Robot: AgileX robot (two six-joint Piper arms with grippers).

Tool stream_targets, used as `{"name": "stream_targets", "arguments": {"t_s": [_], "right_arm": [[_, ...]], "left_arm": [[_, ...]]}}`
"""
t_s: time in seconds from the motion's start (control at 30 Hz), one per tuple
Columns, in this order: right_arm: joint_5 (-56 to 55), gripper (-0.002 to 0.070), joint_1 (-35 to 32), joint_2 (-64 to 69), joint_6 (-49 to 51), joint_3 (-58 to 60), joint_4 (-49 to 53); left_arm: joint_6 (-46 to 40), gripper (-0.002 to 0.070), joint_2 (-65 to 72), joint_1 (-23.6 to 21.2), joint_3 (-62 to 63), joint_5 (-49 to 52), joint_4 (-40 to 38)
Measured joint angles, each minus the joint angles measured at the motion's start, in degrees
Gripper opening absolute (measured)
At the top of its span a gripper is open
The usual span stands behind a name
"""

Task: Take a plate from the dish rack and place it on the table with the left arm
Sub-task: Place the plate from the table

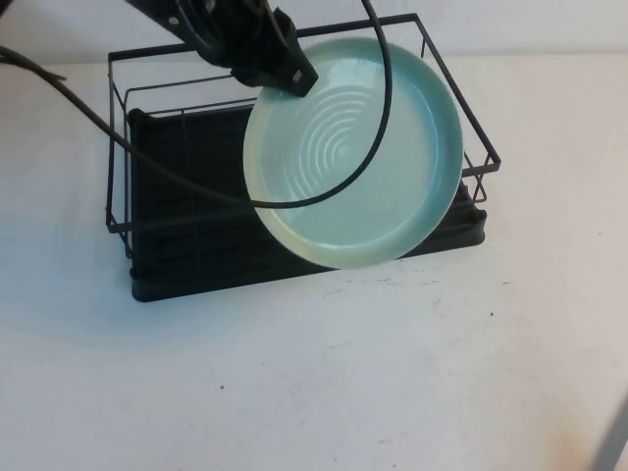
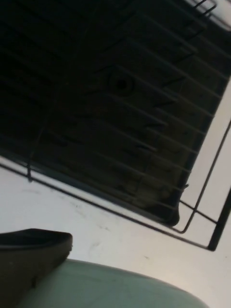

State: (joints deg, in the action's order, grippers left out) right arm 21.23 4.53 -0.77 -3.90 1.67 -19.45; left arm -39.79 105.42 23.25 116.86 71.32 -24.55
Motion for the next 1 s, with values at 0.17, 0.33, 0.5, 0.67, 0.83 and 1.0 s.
{"name": "stream_targets", "arguments": {"t_s": [0.17,0.33,0.5,0.67,0.83,1.0], "right_arm": [[0.0,-0.002,0.0,0.0,0.0,0.0,0.0],[0.0,-0.002,0.0,0.0,0.0,0.0,0.0],[0.0,-0.002,0.0,0.0,0.0,0.0,0.0],[0.0,-0.002,0.0,0.0,0.0,0.0,0.0],[0.0,-0.002,0.0,0.0,0.0,0.0,0.0],[0.0,-0.002,0.0,0.0,0.0,0.0,0.0]], "left_arm": [[1.34,0.0045,-4.59,-2.04,-8.35,0.13,-8.19],[-3.09,0.0044,-12.56,-6.41,-24.82,-0.31,-18.03],[-10.57,0.0044,-21.64,-13.72,-47.56,-3.41,-30.75],[-19.89,0.0044,-25.96,-17.83,-71.01,-12.84,-46.78],[-28.73,0.0044,-25.25,-18.27,-85.72,-24.92,-59.74],[-37.89,0.0044,-22.23,-18.27,-88.76,-28.85,-70.51]]}}
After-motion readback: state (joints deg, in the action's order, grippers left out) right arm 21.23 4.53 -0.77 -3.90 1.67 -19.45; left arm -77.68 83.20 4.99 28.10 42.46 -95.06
